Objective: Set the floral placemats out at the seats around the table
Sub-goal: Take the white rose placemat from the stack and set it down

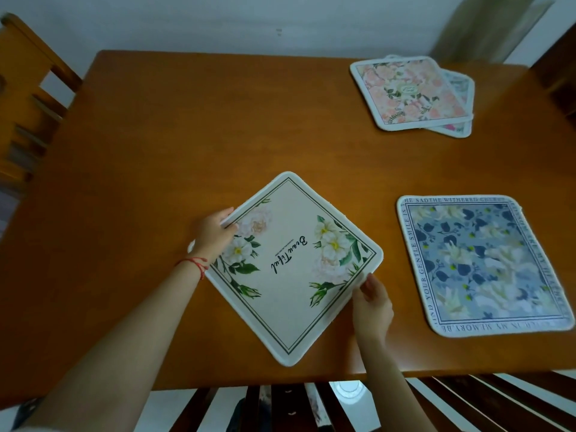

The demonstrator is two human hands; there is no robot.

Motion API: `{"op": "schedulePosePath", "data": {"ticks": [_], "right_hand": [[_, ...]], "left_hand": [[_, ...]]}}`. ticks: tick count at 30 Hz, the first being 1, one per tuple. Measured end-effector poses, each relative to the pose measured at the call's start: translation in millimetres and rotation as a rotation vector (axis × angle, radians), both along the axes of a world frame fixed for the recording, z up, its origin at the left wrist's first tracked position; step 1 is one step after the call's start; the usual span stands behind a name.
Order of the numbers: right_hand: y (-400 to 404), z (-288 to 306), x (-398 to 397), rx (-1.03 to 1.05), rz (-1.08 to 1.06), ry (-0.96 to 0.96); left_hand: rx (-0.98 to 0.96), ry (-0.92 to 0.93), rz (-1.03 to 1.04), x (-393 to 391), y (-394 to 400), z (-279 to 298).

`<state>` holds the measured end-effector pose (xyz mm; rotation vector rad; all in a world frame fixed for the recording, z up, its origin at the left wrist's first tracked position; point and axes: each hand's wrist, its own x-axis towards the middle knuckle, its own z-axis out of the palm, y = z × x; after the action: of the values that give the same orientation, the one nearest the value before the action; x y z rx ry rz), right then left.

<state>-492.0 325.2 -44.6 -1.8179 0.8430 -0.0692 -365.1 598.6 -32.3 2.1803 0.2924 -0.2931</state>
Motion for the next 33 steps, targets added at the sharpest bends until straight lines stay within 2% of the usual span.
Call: {"op": "schedulePosePath", "data": {"ticks": [10, 24, 29, 33], "right_hand": [[-12.1, 5.7, 42.6, -0.058, 0.129, -0.046], [-15.8, 16.3, 115.0, -0.061, 0.426, -0.083], [-18.5, 16.5, 114.7, -0.056, 0.453, -0.098], [-25.3, 13.8, 93.3, -0.069, 0.423, -0.106]], "left_hand": [[-0.057, -0.006, 0.091, -42.1, 6.8, 3.4], [-0.195, 0.032, 0.462, -125.8, -18.1, -15.8], [-0.268, 0.001, 0.546, -134.5, -27.4, -13.8], [-0.273, -0.053, 0.493, -115.3, -24.4, -0.7]]}}
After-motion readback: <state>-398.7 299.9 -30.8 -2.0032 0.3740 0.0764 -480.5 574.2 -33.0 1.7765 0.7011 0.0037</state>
